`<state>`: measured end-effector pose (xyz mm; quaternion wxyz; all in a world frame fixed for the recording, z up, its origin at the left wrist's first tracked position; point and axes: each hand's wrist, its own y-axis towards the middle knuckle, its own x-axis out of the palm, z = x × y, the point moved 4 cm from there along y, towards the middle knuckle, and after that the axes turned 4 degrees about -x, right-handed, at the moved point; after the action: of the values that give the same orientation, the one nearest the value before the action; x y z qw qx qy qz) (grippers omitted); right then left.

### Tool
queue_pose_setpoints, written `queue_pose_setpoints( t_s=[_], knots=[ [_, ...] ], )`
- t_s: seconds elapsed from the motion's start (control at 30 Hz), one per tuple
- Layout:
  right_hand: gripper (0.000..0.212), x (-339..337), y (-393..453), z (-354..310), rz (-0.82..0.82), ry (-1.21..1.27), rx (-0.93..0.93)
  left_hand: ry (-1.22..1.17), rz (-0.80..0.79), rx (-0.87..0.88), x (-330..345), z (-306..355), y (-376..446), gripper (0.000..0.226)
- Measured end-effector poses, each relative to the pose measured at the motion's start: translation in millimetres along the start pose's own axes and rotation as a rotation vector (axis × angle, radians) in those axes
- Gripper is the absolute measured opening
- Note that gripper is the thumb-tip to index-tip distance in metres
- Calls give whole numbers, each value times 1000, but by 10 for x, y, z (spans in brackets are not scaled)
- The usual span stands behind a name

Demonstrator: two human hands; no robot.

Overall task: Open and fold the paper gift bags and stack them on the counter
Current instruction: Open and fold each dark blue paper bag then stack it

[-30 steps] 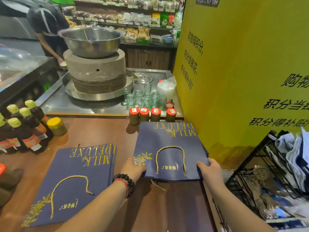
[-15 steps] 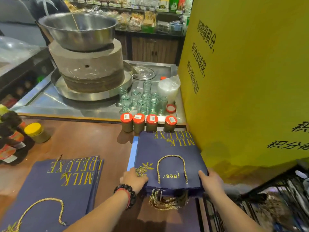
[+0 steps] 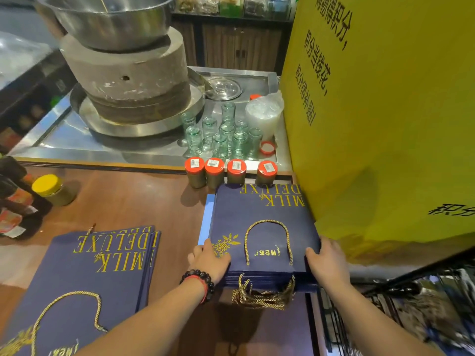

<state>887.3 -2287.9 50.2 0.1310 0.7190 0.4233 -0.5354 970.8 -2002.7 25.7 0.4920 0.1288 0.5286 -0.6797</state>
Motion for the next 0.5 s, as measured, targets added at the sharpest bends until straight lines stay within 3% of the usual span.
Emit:
queue_pose_setpoints(
  t_s=[0.27,0.5],
  knots=[
    [42,60,-464,-565,91,-266,-315,62,1,198,-165,-193,-260,53],
    [29,606,-1336,-1185,156,-327,-554,132,-37,217,-388,-1107,-369,61]
  ],
)
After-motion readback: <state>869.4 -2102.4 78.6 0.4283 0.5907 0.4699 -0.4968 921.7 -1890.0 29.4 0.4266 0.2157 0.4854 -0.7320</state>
